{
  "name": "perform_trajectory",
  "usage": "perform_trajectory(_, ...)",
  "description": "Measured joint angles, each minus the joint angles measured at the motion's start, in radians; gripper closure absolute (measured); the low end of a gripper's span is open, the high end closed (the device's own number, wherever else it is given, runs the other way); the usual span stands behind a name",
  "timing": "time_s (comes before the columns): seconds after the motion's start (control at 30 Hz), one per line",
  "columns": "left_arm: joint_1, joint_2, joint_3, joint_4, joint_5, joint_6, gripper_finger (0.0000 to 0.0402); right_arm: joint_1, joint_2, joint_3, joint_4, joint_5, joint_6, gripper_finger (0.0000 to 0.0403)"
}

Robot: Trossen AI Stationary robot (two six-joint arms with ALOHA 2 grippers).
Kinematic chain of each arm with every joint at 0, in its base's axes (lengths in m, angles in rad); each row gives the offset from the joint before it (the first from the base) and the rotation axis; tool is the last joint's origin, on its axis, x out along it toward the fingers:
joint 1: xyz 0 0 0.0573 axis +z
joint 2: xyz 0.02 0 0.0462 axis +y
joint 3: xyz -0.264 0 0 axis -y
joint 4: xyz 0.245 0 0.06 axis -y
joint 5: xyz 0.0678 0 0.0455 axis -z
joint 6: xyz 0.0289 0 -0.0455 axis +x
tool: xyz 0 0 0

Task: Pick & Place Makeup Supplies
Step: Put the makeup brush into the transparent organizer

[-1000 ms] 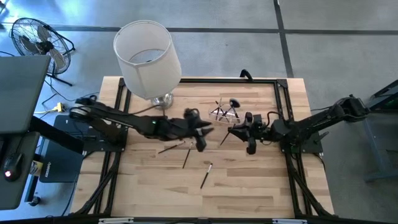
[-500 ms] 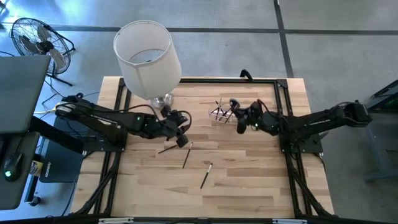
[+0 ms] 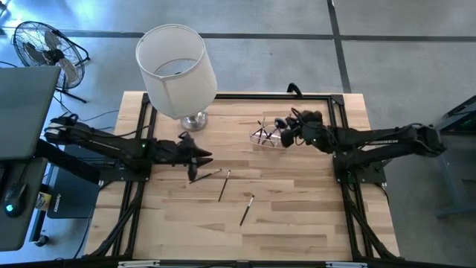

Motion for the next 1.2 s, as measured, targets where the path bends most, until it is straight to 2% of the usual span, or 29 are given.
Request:
perform_trajectory(0.13,0.040,-0.038,-0.016,0.002,0.085,0.024,0.0286,-0.049,0.016,-0.032,0.003,-0.026,0.000,0.0393)
perform_trajectory(0.37,0.123,-0.042,-0.016,0.036,0.165,0.061,0.0286,-0.084,0.126,-0.054,0.030,-0.127,0.011,0.0391)
perform_trajectory(0.47,0.163,-0.042,-0.016,0.038,0.193,0.061,0.0286,-0.084,0.172,-0.054,0.071,-0.168,0.001,0.0372)
perform_trajectory(0.63,0.201,-0.042,-0.016,0.050,0.243,0.059,0.0286,-0.084,0.191,-0.054,0.092,-0.215,0.005,0.0317)
perform_trajectory(0.8,0.206,-0.042,-0.016,0.069,0.274,0.055,0.0286,-0.084,0.139,-0.054,0.091,-0.236,-0.029,0.0263)
perform_trajectory(0.97,0.205,-0.042,-0.016,0.081,0.274,0.055,0.0286,-0.084,0.033,-0.054,0.092,-0.216,-0.073,0.0217)
perform_trajectory(1.2,0.205,-0.042,-0.016,0.089,0.273,0.060,0.0286,-0.070,-0.125,-0.054,0.096,-0.223,-0.085,0.0206)
